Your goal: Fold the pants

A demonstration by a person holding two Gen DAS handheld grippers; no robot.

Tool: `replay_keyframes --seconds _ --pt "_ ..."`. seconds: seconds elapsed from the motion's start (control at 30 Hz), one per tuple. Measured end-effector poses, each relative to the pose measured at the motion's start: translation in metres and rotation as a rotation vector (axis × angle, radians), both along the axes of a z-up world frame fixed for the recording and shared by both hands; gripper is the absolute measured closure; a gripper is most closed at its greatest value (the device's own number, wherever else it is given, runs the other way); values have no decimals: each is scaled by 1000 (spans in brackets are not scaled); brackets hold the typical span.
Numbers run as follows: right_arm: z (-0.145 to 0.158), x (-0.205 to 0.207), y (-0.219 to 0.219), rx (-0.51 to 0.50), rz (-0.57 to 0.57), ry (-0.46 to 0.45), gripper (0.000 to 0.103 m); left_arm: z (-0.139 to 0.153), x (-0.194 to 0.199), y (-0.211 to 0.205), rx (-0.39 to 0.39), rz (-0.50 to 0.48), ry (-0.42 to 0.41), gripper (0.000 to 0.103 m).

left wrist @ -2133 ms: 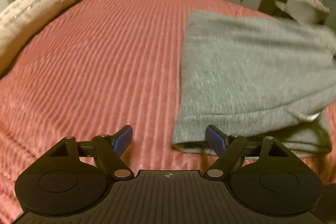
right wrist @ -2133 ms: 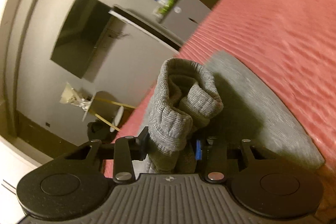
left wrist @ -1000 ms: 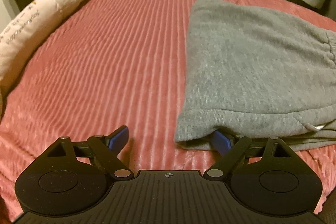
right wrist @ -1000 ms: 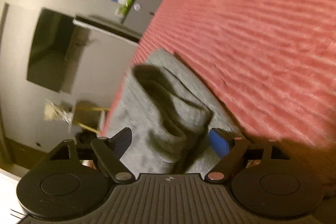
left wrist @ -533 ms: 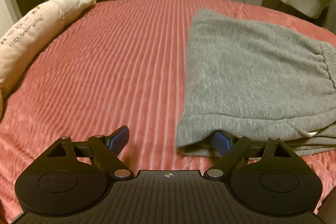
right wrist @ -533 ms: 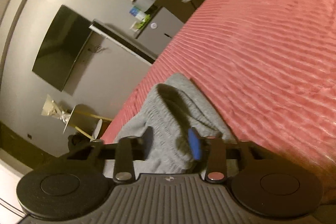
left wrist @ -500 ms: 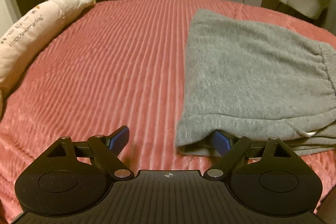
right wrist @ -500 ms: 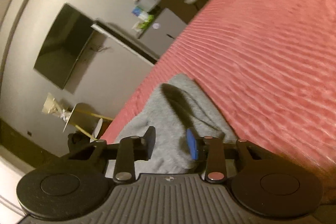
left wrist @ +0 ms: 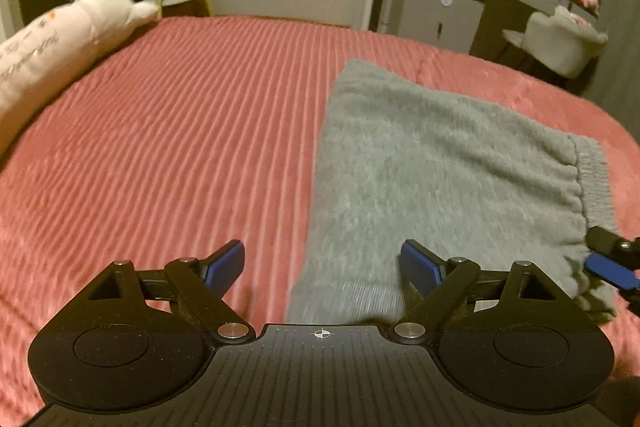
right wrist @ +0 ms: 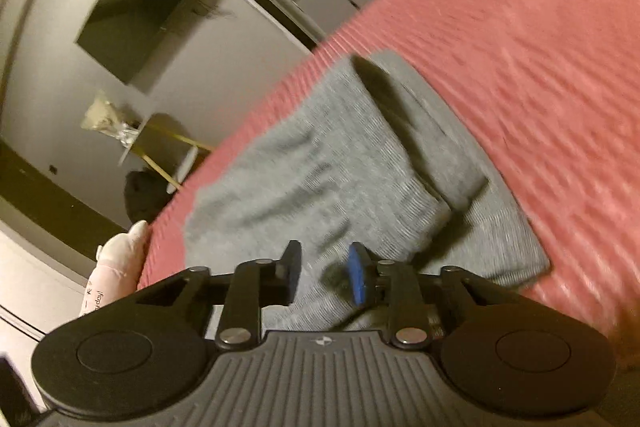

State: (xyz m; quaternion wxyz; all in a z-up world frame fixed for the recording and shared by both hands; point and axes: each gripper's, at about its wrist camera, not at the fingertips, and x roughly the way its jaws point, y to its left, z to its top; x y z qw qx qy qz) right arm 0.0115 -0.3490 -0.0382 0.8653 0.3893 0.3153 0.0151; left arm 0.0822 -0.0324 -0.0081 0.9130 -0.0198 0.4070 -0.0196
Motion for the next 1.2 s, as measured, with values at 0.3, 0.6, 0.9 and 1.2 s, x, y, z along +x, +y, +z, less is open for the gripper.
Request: replay_keyframes --seconds 0.3,0.6,0.9,1.2 --pt "-4 13 -1 -41 6 4 86 -34 26 -10 84 -26 36 7" --pt "-18 28 -17 -14 -28 28 103 -41 32 -4 48 -16 41 4" --pt "-17 24 -14 -13 -39 26 103 -38 29 13 -30 24 42 1" --pt "-7 -15 -11 149 -55 23 48 -17 -8 0 -76 -113 14 1"
